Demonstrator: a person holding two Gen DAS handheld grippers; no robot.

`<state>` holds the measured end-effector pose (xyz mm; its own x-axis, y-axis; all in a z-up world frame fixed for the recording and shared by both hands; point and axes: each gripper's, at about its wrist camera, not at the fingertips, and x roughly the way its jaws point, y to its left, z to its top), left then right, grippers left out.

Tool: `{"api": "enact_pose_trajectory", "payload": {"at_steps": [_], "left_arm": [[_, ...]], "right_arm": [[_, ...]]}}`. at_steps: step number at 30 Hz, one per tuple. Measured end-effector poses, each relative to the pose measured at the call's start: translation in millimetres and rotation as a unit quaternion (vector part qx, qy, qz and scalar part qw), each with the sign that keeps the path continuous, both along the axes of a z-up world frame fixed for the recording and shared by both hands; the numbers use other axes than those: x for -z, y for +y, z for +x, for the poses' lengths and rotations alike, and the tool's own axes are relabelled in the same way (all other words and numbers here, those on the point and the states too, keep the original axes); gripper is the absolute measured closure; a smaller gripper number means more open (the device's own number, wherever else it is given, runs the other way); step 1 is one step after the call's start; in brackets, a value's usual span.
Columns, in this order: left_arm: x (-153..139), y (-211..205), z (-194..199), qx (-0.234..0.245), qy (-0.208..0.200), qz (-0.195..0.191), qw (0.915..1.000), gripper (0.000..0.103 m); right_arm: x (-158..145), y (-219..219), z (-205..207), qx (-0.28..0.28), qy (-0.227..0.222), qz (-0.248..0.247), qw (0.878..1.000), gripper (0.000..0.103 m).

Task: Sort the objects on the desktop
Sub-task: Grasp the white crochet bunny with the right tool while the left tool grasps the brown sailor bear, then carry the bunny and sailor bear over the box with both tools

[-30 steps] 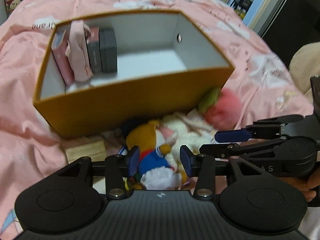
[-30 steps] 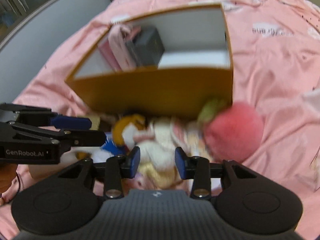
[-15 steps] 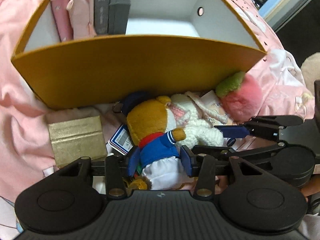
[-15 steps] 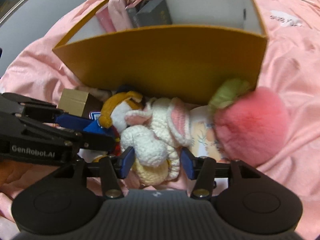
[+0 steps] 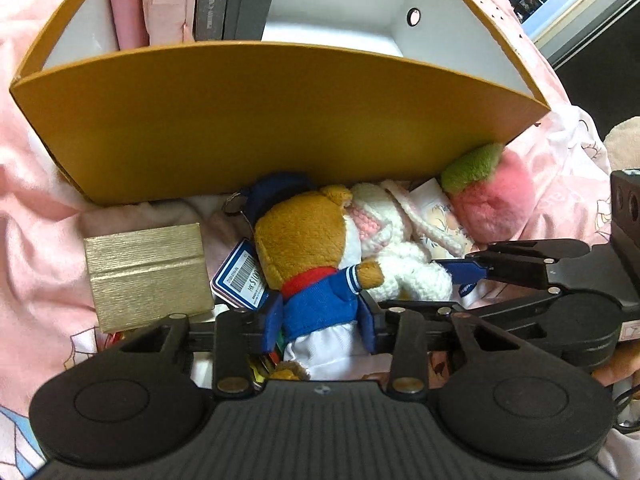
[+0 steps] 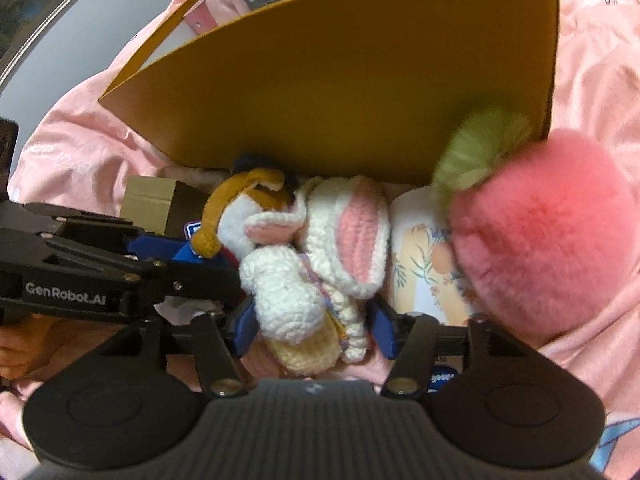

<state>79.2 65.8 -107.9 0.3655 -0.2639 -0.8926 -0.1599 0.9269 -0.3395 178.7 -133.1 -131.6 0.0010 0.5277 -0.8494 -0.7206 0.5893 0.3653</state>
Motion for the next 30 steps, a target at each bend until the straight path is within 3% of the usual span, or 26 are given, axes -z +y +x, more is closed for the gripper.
{"api": "enact_pose_trajectory", "payload": {"at_steps": [6,8,11,23,30], "left_arm": [[-11.5,1.7,-7.9,-0.008,-0.008,-0.001,0.9999,0.062],[-19.2,1.6,-11.6,-0.008,-0.015,0.003,0.9998,0.063],[-29.6,2.1,-17.3,-0.008,-0.028,-0.003,0.9996,0.063],[-75.1,-2.6,-35.5,-0.009,-0.075,-0.006,0.9971,0.063],[-113.9,-10.8,-39.5,0.0,-0.134,0.003,0.991,0.063]], "right_arm": [[-16.6,-1.4,-12.2,-0.001,-0.025,-0.004,1.0,0.055],[-22.7,-3.9,-12.1,0.003,-0.029,-0.001,1.0,0.068],[-32.9,-14.7,-8.6,0.013,-0.019,0.013,1.0,0.072],[-84.6,-37.4,-28.5,0.01,-0.076,0.04,0.996,0.075],[-125.1,-52.1,-33.3,0.017,-0.119,0.071,0.99,0.076]]}}
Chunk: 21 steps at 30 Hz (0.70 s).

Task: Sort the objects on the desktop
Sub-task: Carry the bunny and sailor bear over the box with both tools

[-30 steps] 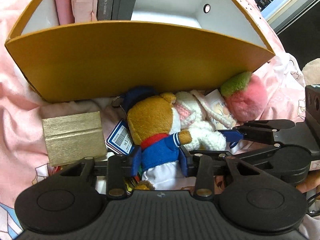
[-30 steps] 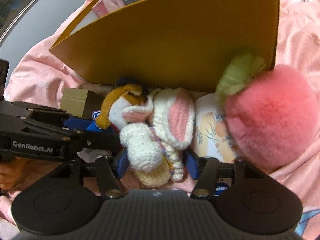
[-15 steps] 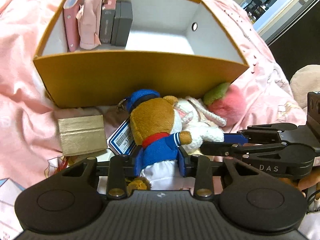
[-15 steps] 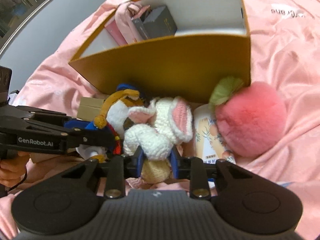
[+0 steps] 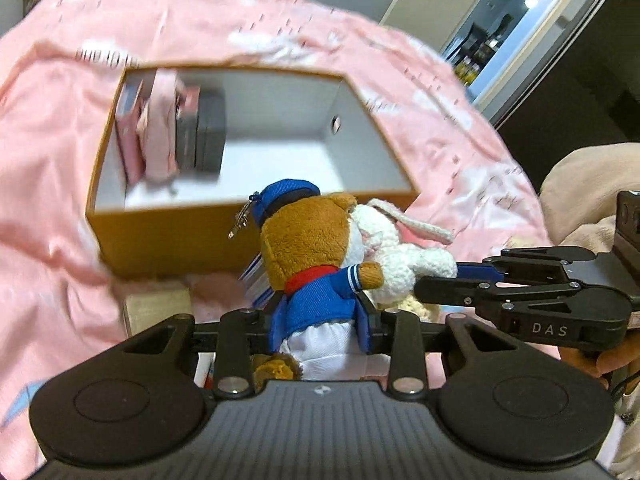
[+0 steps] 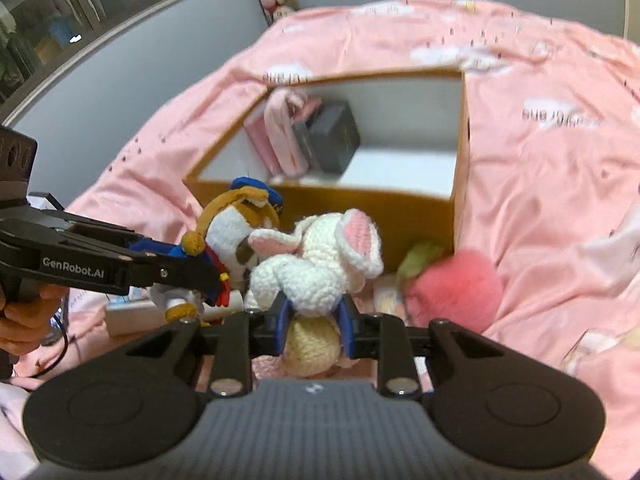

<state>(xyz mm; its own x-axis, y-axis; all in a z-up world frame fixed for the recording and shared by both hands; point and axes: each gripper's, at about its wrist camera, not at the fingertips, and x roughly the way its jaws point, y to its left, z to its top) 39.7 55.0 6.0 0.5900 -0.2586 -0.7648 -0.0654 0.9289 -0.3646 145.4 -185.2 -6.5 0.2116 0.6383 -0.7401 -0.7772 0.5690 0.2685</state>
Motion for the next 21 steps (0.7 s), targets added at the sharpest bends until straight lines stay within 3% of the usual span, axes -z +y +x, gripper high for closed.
{"api": "enact_pose_trajectory", "payload": {"at_steps": [6,9,12,17,21], "left_arm": [[-39.4,4.2,3.0,-0.008,-0.065,0.024,0.9976,0.063],[-56.5,8.1,7.7,-0.015,-0.095,0.04,0.9946,0.063],[-69.6,12.5,15.2,-0.022,-0.116,0.054,0.9915,0.063],[-80.2,22.2,35.1,-0.034,-0.131,0.068,0.9885,0.063],[-79.5,36.6,53.7,-0.037,-0.122,0.055,0.9903,0.063]], "right_arm": [[-35.1,-6.5,6.0,0.009,-0.043,0.039,0.998,0.078],[-52.1,-4.0,11.6,0.015,-0.07,0.057,0.996,0.086],[-67.1,0.9,19.0,0.015,-0.09,0.073,0.993,0.087],[-84.4,14.5,34.1,0.015,-0.116,0.091,0.989,0.088],[-90.7,30.8,51.0,0.015,-0.13,0.093,0.987,0.088]]}}
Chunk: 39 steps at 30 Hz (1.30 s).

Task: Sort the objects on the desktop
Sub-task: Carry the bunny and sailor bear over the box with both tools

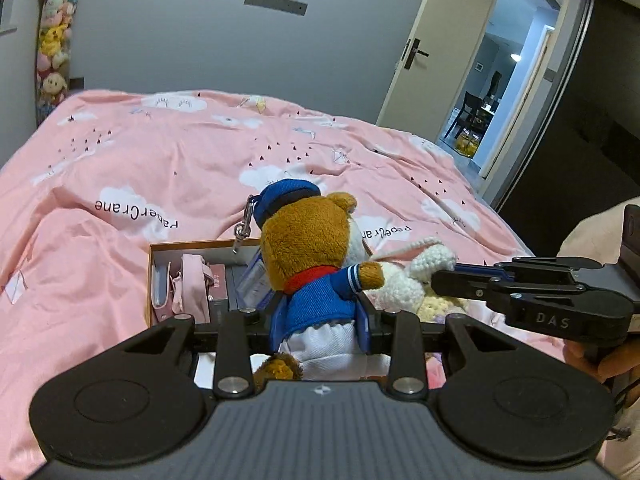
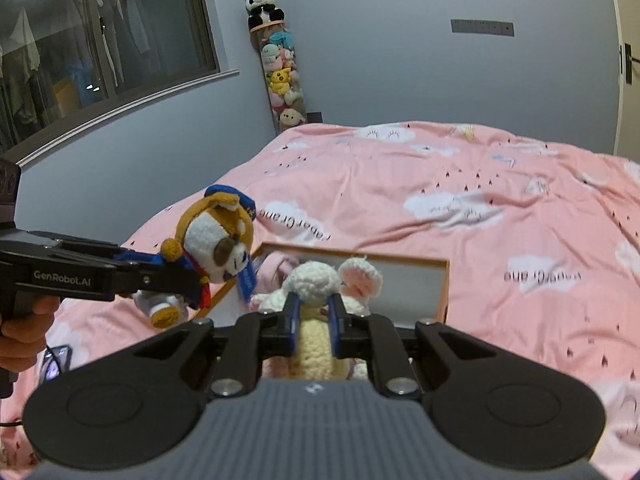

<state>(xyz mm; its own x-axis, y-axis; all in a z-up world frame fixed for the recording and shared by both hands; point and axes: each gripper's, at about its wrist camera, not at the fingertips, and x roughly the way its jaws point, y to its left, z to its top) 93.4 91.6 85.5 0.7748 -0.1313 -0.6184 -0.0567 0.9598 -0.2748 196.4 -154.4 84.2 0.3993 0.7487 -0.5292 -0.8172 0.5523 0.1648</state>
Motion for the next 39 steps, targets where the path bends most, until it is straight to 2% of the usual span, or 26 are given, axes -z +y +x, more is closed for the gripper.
{"api": "enact_pose_trajectory", "payload": {"at_steps": [4,7,11,16,20,24,28,34,39], "left_arm": [[13.9,18.2,16.4,-0.002,0.035,-0.01,0.9993,0.063],[34.8,29.8,26.2,-0.004,0.078,-0.011,0.9969,0.063],[65.5,47.0,33.4,-0.016,0.133,-0.03,0.9905,0.063],[94.3,65.3,36.8,-0.032,0.184,-0.052,0.9811,0.063],[102.1,75.4,41.9,-0.033,0.207,-0.069,0.9753,0.063],[106.8,81.3,52.1,-0.042,0.222,-0.062,0.9722,0.063],[113.8,87.4,59.1,-0.053,0.233,-0.071,0.9685,0.063],[115.0,80.9,68.2,-0.047,0.244,-0.049,0.9675,0.063],[124.0,90.5,76.1,-0.046,0.268,-0.073,0.9596,0.064]], "right_arm": [[8.5,23.8,16.6,-0.002,-0.002,-0.013,1.0,0.088],[24.9,43.6,27.8,-0.012,0.016,-0.02,1.0,0.088],[52.4,66.6,39.1,-0.027,0.05,-0.029,0.998,0.088],[86.9,87.6,46.3,-0.037,0.089,-0.04,0.995,0.088],[103.9,97.7,47.5,-0.047,0.102,-0.043,0.993,0.088],[114.6,108.9,46.3,-0.063,0.1,-0.045,0.992,0.088],[123.7,119.5,49.6,-0.072,0.103,-0.053,0.991,0.088],[135.2,131.3,48.9,-0.098,0.109,-0.076,0.986,0.088],[139.9,138.0,48.0,-0.123,0.122,-0.101,0.98,0.088]]}}
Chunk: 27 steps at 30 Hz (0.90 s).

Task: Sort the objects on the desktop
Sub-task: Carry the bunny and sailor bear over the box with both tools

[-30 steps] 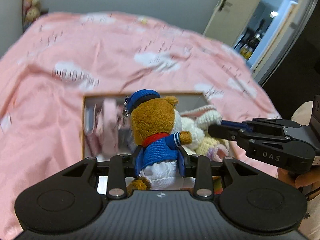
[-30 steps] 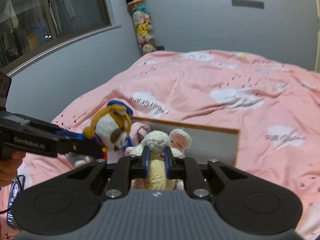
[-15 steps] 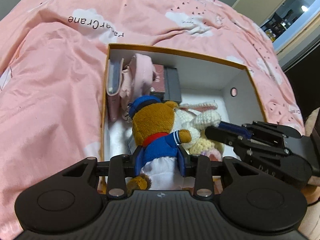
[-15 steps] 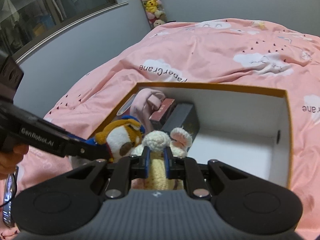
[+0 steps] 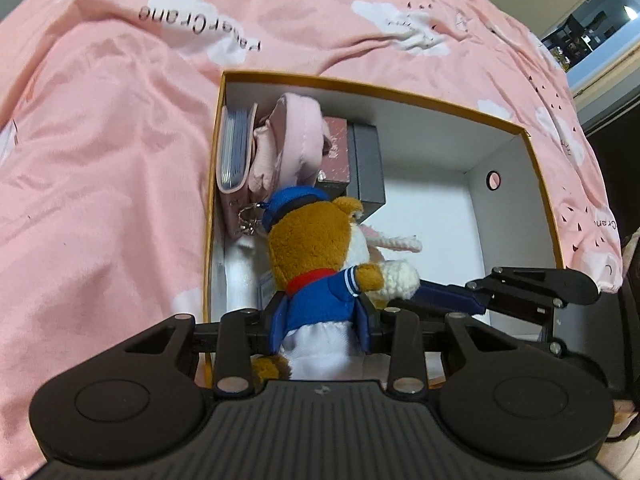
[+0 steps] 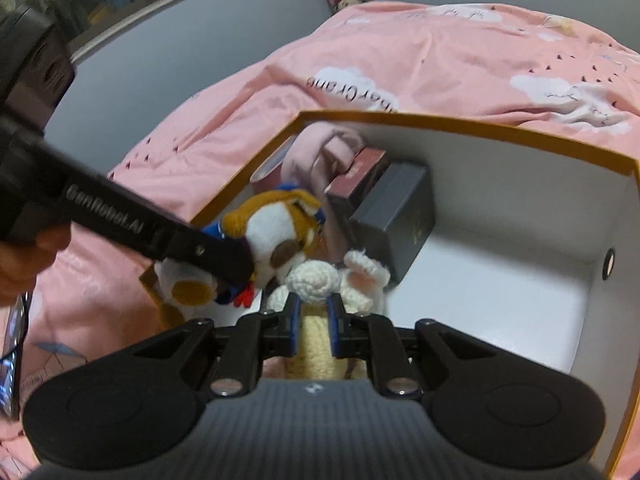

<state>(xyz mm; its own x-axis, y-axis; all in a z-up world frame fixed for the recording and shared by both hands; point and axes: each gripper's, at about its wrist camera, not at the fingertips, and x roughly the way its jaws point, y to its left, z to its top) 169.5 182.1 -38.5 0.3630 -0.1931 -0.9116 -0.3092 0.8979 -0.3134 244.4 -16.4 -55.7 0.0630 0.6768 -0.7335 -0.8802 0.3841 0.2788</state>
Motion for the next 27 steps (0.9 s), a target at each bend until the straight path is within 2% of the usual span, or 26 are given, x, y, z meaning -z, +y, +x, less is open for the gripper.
{"api": "enact_pose_trajectory", "payload": {"at_steps": [12,17,27], "left_arm": [[10.2,-4.1,4.9,0.016,0.018,0.022,0.9995,0.064],[20.3,-17.1,6.2,0.034,0.026,0.054,0.9976,0.064],[37.7,-24.2,11.7,0.047,0.05,0.086,0.9939,0.065]], "right_arm": [[5.7,3.0,-3.2,-0.02,0.002,-0.042,0.999,0.088],[5.4,2.5,-2.6,-0.02,0.003,-0.047,0.999,0.088],[6.1,0.1,-1.2,-0.026,0.011,-0.053,0.998,0.089]]}}
